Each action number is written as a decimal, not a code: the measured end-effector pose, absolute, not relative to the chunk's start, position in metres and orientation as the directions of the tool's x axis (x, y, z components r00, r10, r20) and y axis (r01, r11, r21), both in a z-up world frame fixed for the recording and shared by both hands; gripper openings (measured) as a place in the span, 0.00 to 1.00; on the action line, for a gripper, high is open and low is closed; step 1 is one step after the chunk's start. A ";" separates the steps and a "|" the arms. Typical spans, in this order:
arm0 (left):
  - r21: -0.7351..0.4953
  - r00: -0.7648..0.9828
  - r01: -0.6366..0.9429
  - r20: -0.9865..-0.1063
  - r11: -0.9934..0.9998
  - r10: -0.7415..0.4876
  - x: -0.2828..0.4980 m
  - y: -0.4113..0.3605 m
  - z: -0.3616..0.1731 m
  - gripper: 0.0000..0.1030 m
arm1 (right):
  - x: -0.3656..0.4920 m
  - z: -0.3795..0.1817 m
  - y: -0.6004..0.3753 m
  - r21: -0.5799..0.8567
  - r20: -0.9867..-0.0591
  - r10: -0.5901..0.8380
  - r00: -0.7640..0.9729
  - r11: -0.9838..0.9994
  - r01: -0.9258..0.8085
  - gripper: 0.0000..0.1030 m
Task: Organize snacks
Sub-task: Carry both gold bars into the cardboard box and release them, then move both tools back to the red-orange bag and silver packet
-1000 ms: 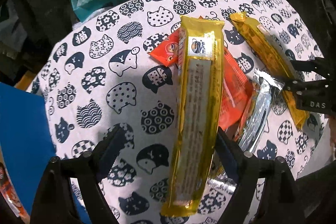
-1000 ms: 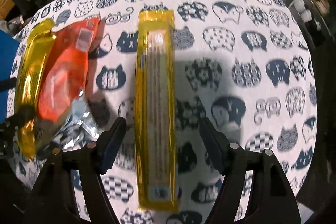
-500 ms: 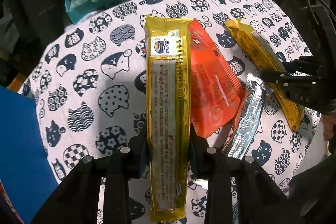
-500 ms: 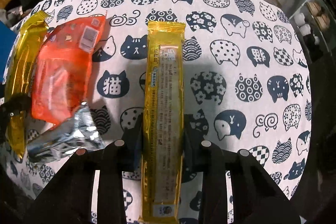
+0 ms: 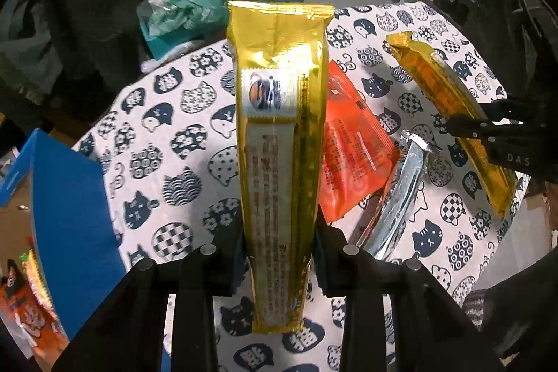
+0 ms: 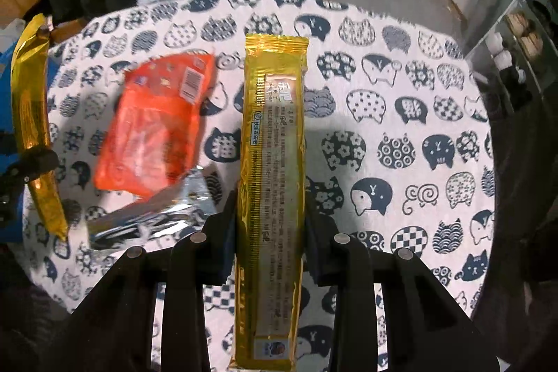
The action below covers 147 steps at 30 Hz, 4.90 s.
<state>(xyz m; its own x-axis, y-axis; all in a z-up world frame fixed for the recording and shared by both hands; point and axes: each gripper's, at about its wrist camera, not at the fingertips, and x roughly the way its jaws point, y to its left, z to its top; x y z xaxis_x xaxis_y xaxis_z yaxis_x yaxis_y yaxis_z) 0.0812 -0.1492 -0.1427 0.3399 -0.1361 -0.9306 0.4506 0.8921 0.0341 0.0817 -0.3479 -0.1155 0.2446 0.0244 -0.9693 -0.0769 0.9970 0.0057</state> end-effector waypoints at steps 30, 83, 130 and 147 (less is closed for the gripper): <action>0.081 0.571 0.391 -0.802 0.917 -0.173 0.035 -0.080 -0.036 0.31 | 0.084 -0.037 -0.240 0.084 -0.909 0.176 0.379 0.966 -0.245 0.30; -0.008 0.584 -0.007 -0.812 1.000 -0.003 0.045 0.155 -0.056 0.33 | 0.130 -0.044 0.048 0.255 -0.920 0.359 0.155 0.851 -0.460 0.30; 0.014 0.508 0.204 -0.856 0.979 -0.094 0.044 0.031 -0.062 0.82 | 0.098 -0.073 -0.135 0.136 -0.957 0.182 0.228 0.969 -0.205 0.71; 0.044 0.409 0.322 -0.907 0.946 -0.097 0.057 -0.054 -0.105 0.82 | 0.067 -0.130 -0.213 0.104 -0.983 0.104 0.148 0.995 -0.009 0.72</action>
<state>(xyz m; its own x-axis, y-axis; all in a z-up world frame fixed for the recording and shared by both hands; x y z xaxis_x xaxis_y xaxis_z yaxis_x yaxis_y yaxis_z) 0.0575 -0.0543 -0.1049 0.4092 -0.0971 -0.9072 0.3220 0.9457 0.0440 0.0673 -0.2125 -0.1298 0.1483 0.1040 -0.9835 -0.0092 0.9946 0.1037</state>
